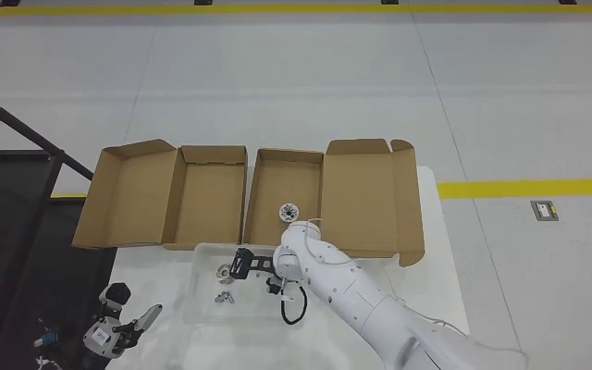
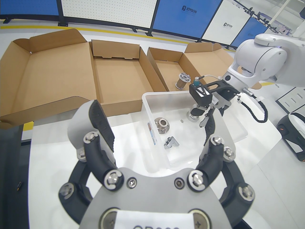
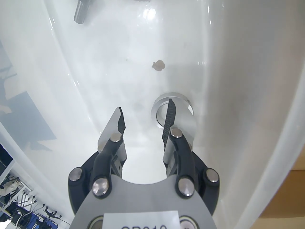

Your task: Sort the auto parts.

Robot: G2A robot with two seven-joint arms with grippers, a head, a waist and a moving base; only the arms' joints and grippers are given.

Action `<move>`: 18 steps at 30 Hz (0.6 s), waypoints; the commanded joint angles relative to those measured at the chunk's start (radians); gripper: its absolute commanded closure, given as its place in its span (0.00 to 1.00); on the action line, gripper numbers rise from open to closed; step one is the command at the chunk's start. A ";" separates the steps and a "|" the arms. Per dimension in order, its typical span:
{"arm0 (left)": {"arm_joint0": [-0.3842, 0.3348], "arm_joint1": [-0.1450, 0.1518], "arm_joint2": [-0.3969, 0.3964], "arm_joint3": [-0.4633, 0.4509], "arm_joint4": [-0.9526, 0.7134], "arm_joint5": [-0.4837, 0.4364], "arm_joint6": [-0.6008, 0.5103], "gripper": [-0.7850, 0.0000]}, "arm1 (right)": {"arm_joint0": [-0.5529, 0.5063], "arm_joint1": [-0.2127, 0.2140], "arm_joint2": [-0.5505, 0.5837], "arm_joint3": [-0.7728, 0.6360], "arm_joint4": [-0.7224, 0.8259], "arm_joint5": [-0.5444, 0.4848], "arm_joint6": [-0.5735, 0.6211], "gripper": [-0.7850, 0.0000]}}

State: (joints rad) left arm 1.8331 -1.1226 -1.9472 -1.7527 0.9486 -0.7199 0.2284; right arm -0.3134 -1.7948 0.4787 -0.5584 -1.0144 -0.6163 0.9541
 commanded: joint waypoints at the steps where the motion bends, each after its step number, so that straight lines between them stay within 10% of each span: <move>1: 0.000 0.000 0.000 0.000 0.000 0.000 0.000 0.00 | 0.005 -0.008 -0.004 0.014 0.002 -0.008 -0.001 0.49; 18: 0.000 0.000 0.000 0.000 0.000 0.000 0.000 0.00 | 0.044 -0.075 -0.036 0.132 -0.018 -0.033 -0.064 0.45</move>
State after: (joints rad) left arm 1.8331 -1.1226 -1.9472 -1.7527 0.9486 -0.7199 0.2284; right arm -0.2694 -1.8678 0.4424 -0.4316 -1.0333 -0.6551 0.8869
